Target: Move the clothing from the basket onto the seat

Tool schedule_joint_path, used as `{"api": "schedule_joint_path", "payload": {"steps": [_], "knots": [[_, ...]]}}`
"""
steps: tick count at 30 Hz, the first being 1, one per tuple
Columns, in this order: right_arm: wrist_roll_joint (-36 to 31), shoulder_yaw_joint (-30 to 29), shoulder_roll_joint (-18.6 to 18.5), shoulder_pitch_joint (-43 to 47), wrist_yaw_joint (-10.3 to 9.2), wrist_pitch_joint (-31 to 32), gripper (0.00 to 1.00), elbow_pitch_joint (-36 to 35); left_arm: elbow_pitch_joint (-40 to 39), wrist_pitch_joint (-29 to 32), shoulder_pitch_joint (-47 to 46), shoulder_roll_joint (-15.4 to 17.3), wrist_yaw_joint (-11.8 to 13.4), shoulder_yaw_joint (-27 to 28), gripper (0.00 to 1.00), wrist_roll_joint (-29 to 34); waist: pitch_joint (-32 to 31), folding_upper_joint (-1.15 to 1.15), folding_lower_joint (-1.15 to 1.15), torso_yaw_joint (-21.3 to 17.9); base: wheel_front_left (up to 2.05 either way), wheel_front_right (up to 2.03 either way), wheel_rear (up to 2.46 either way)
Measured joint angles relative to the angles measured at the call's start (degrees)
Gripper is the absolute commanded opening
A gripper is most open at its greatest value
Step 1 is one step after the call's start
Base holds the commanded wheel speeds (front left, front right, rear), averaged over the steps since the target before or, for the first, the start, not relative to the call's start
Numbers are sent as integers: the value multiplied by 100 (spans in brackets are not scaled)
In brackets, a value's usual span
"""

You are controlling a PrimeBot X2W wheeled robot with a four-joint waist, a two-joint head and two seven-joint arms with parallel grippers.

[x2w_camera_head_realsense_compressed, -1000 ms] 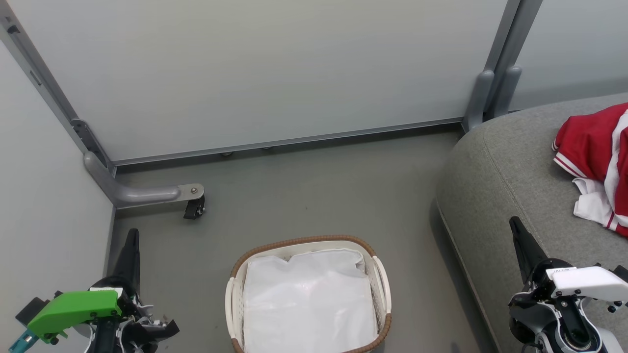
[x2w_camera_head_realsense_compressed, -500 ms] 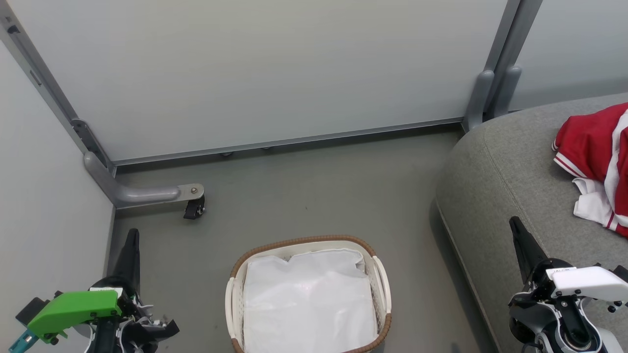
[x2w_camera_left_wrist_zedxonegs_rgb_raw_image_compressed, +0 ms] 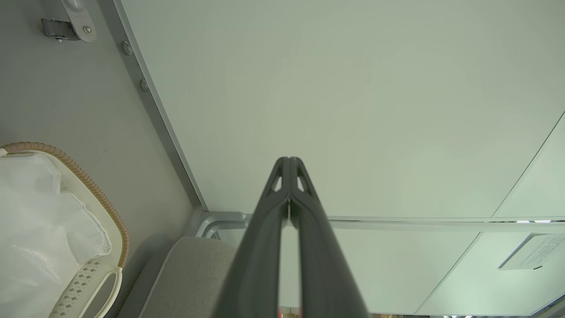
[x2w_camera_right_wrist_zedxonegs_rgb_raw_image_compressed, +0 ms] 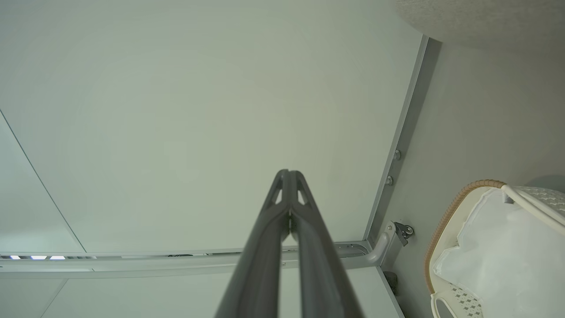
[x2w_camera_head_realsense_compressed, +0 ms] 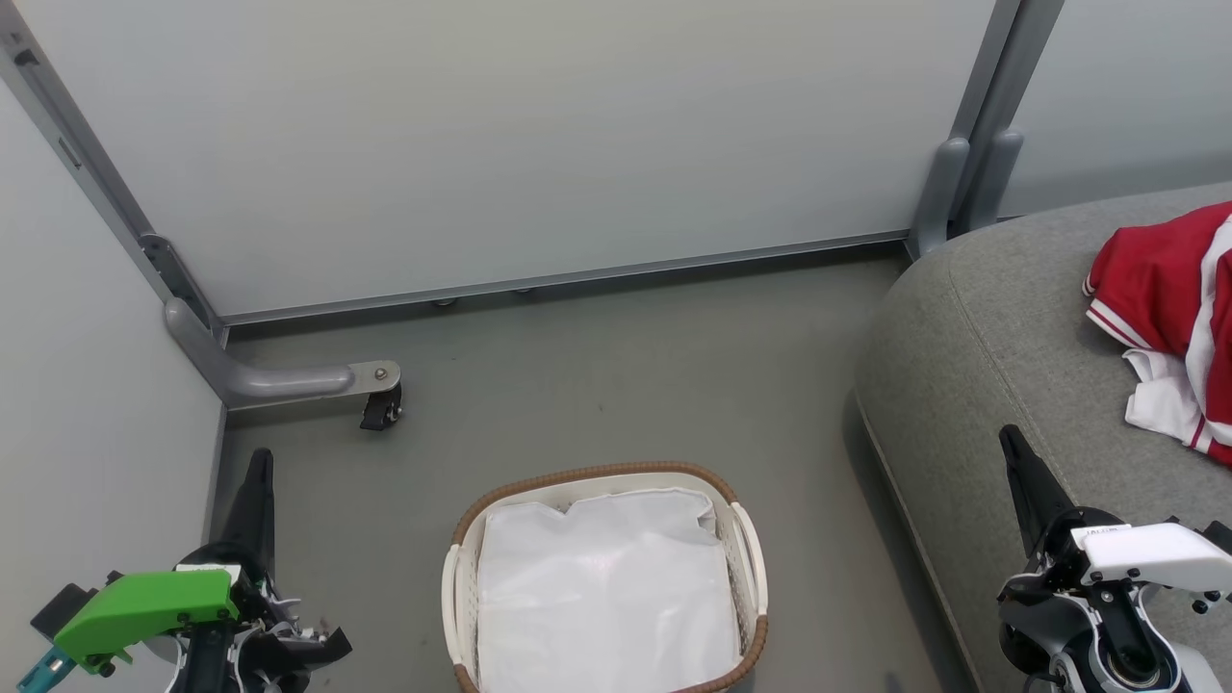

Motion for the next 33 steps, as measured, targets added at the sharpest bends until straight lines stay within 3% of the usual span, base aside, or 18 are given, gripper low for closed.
{"api": "schedule_joint_path", "payload": {"steps": [33], "knots": [[0, 0, 0, 0, 0, 0, 0, 0, 0, 0, 0, 0, 0, 0, 0, -1, 0, 0, 0, 0, 0, 0, 0]]}}
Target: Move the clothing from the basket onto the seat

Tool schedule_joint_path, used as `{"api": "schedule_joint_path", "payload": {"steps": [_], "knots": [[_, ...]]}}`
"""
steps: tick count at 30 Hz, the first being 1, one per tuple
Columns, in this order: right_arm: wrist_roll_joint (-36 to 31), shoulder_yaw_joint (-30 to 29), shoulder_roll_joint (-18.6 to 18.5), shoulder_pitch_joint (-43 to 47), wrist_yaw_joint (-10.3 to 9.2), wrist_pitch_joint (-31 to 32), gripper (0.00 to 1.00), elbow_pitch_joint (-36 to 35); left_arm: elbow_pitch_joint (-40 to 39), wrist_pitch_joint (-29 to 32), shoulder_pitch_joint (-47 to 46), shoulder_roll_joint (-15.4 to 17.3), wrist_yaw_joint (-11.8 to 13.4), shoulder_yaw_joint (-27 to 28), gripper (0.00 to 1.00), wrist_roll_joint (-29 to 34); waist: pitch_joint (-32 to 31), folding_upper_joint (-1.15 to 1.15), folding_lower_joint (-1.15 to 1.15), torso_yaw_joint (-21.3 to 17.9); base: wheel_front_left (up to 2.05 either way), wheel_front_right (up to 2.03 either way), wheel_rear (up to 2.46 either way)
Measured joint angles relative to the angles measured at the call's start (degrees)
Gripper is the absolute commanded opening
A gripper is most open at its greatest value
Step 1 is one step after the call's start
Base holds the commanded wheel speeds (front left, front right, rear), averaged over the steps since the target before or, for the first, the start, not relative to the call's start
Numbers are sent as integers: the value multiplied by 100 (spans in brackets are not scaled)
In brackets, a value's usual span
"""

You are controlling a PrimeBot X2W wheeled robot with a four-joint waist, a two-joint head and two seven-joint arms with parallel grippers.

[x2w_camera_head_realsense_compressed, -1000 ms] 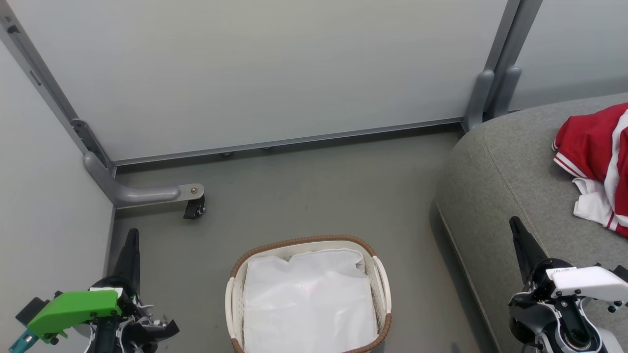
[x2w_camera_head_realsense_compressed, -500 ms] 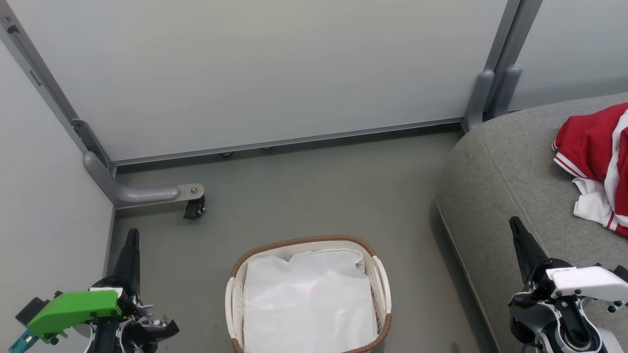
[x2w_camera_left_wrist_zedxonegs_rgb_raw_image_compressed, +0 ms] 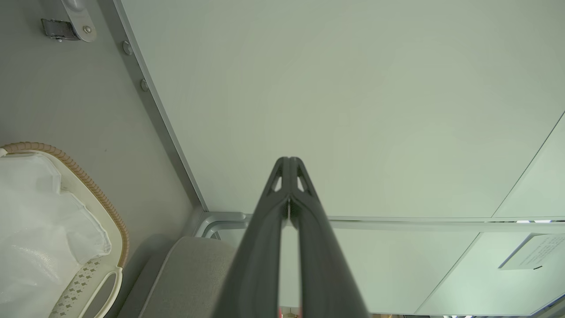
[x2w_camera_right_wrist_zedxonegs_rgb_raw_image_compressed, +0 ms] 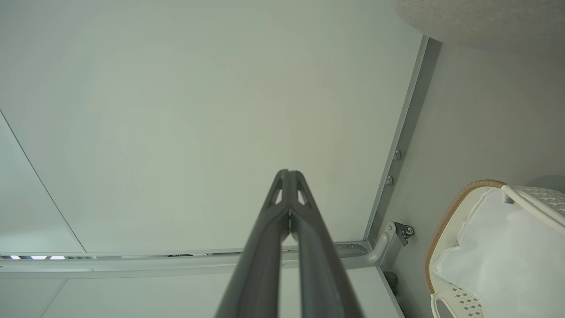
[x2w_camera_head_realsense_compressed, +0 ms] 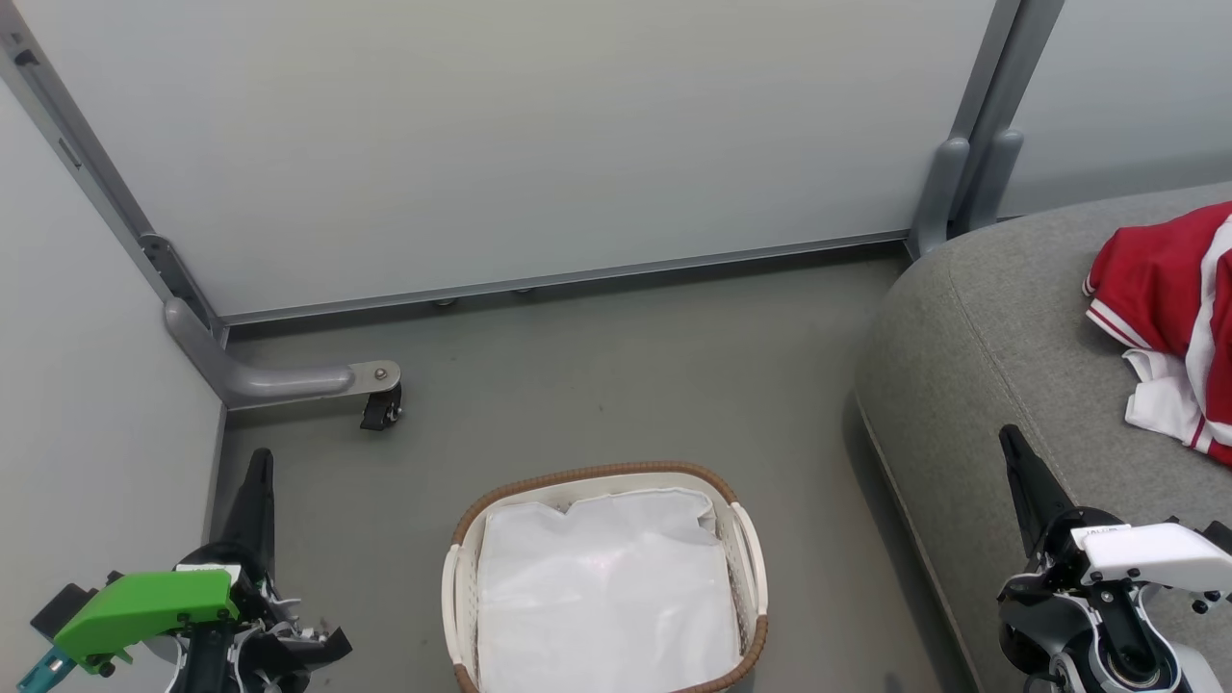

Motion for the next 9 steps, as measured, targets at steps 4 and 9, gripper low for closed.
{"api": "schedule_joint_path", "payload": {"steps": [4, 9], "knots": [[0, 0, 0, 0, 0, -1, 0, 0, 0, 0, 0, 0, 0, 0, 0, 0, 0, 0, 0, 0, 0, 0, 0], [0, 0, 0, 0, 0, 0, 0, 0, 0, 0, 0, 0, 0, 0, 0, 0, 0, 0, 0, 0, 0, 0, 0]]}}
